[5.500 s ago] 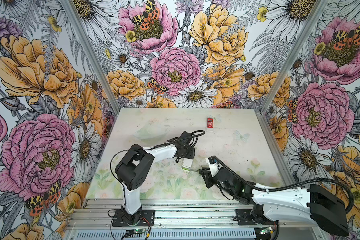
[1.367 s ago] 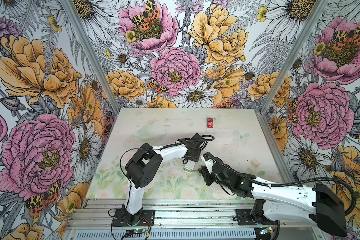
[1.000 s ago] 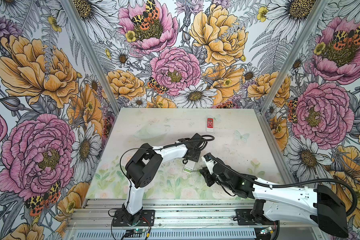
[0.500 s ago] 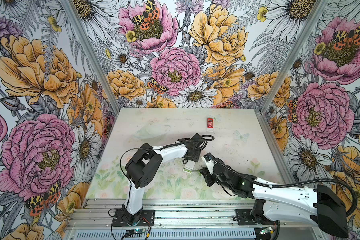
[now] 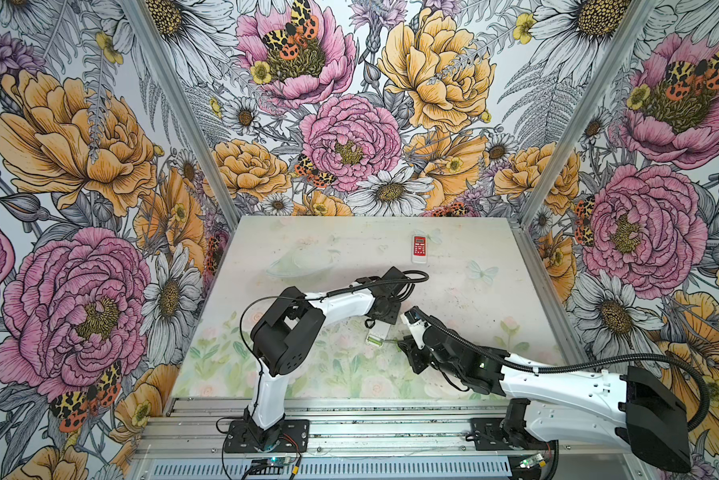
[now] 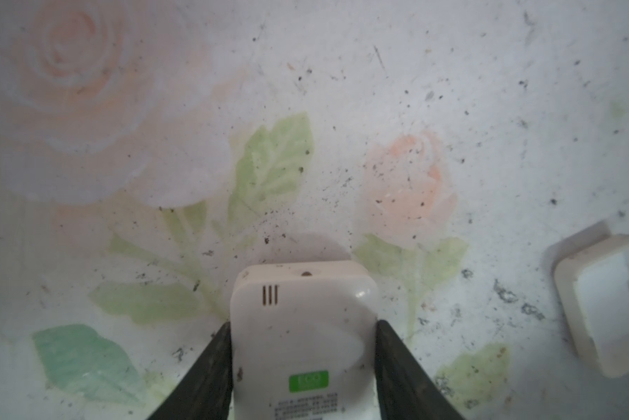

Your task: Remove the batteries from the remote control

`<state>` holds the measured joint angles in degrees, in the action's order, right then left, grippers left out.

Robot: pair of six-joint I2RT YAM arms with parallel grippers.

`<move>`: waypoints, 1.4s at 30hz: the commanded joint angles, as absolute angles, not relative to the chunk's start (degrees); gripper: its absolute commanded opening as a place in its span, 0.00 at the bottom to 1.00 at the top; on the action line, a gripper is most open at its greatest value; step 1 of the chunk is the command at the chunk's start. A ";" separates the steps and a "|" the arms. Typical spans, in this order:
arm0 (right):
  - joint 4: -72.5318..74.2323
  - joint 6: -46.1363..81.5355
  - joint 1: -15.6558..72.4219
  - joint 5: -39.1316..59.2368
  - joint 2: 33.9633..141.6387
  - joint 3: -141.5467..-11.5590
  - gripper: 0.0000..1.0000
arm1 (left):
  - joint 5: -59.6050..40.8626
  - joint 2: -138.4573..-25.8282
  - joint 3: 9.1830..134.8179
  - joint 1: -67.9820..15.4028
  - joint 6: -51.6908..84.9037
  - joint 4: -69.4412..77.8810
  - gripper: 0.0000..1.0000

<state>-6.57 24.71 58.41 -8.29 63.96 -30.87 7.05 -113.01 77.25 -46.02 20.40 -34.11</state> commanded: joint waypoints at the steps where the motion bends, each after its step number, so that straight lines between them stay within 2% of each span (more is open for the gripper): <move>1: -7.30 23.82 58.36 -6.61 64.24 -33.39 0.00 | 7.03 -113.29 78.35 -46.66 20.22 -32.72 0.00; 11: -10.83 22.89 58.30 -8.23 61.43 -35.96 0.00 | 9.83 -112.36 78.06 -47.26 19.79 -32.88 0.01; 42: -13.66 21.80 57.74 -7.79 65.92 -38.76 0.00 | 10.93 -112.41 78.50 -47.72 19.78 -32.79 0.01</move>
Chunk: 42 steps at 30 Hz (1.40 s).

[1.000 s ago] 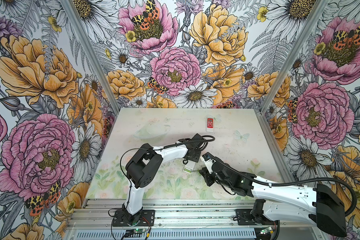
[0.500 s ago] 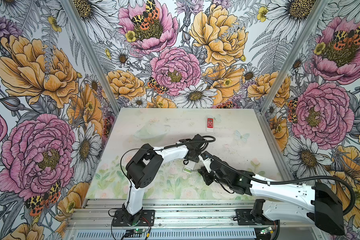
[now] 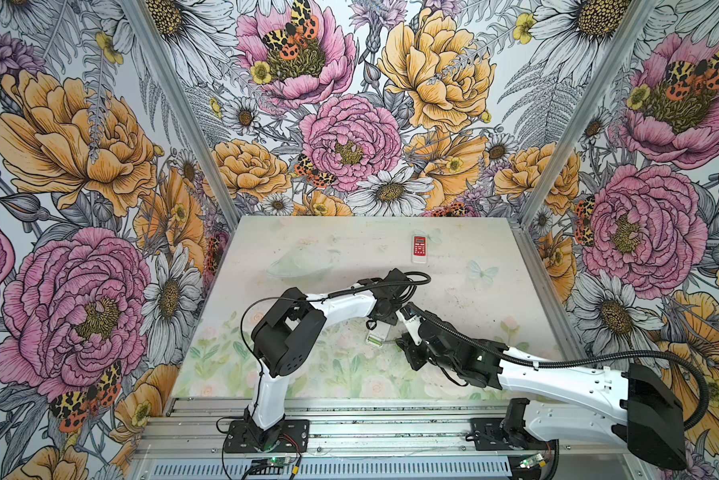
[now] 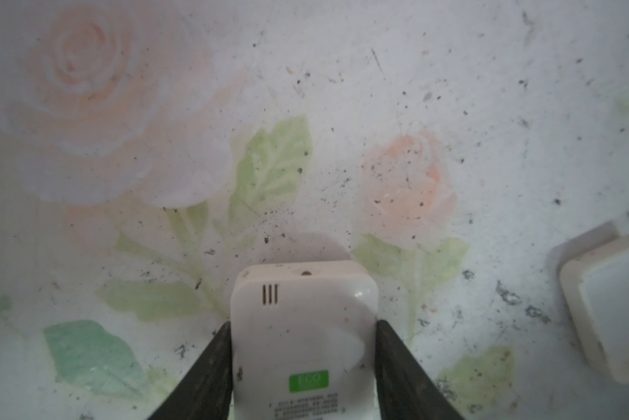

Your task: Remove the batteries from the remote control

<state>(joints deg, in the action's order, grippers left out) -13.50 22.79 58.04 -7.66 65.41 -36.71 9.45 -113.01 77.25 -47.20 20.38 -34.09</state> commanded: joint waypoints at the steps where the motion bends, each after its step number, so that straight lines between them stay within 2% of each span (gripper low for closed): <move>1: -13.71 21.78 57.74 -7.82 65.83 -38.76 0.00 | 10.91 -112.41 78.49 -47.85 19.78 -32.83 0.01; 25: -15.32 21.95 57.68 -6.68 63.27 -38.32 0.00 | 11.47 -112.61 78.57 -47.90 19.62 -32.78 0.01; 42: -14.97 21.47 57.49 -6.05 66.35 -39.55 0.00 | 11.04 -112.89 79.01 -48.17 19.69 -32.73 0.02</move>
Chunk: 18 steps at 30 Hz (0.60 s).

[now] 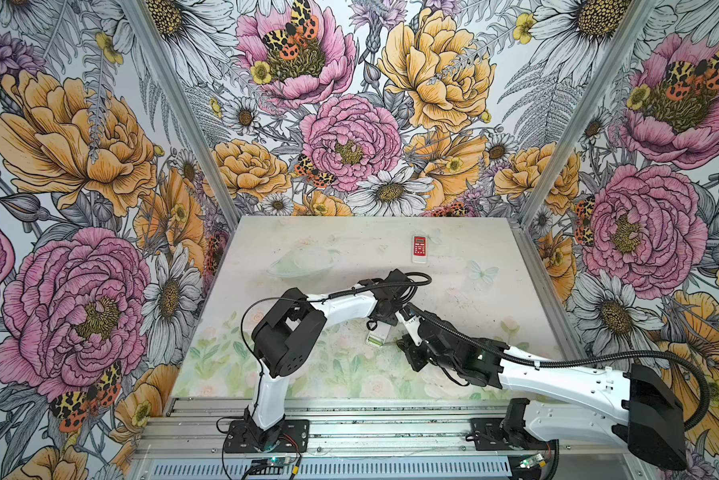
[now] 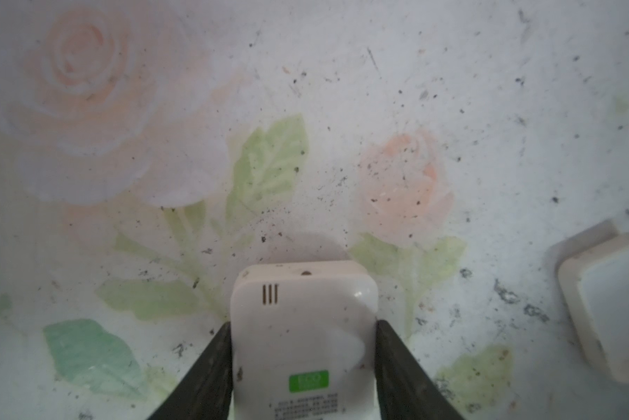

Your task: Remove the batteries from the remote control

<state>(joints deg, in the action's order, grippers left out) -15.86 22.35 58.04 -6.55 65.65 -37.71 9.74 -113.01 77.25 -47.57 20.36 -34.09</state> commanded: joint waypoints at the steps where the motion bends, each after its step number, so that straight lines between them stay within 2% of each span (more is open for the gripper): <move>1: -14.88 21.46 57.48 -6.11 66.47 -39.55 0.00 | 10.98 -112.76 79.01 -48.16 19.69 -32.71 0.01; 18: -18.44 20.50 57.35 -6.06 66.45 -41.53 0.00 | 13.56 -112.37 78.85 -48.33 19.56 -32.94 0.01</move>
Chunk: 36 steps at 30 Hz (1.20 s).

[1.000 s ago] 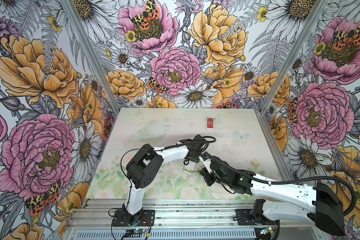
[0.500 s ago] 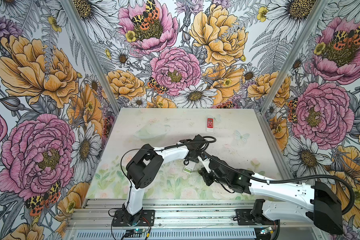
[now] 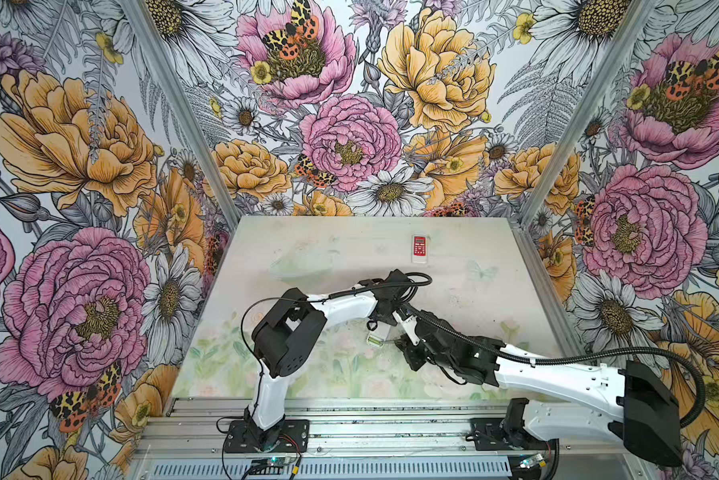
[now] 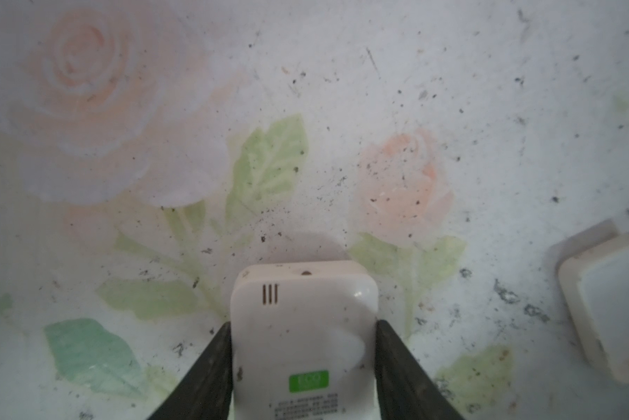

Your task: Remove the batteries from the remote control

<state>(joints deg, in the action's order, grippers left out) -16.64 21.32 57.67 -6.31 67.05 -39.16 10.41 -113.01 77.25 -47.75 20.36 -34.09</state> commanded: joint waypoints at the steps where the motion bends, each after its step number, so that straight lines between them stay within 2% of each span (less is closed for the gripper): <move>1: -18.74 20.56 57.32 -6.02 66.60 -41.70 0.00 | 13.89 -112.44 78.92 -48.47 19.28 -32.96 0.01; 6: -19.88 20.38 57.32 -6.82 66.86 -42.60 0.00 | 16.96 -112.24 79.80 -49.57 18.19 -34.10 0.02; 18: -19.38 19.78 57.27 -8.47 68.60 -43.80 0.00 | 16.61 -112.59 80.51 -49.82 18.63 -34.07 0.03; 26: -17.90 19.83 57.30 -10.88 65.55 -42.33 0.00 | 15.48 -112.76 80.32 -49.49 19.32 -34.10 0.03; 36: -16.79 19.87 57.35 -8.69 65.40 -41.41 0.00 | 14.59 -112.97 80.68 -49.31 19.56 -34.08 0.03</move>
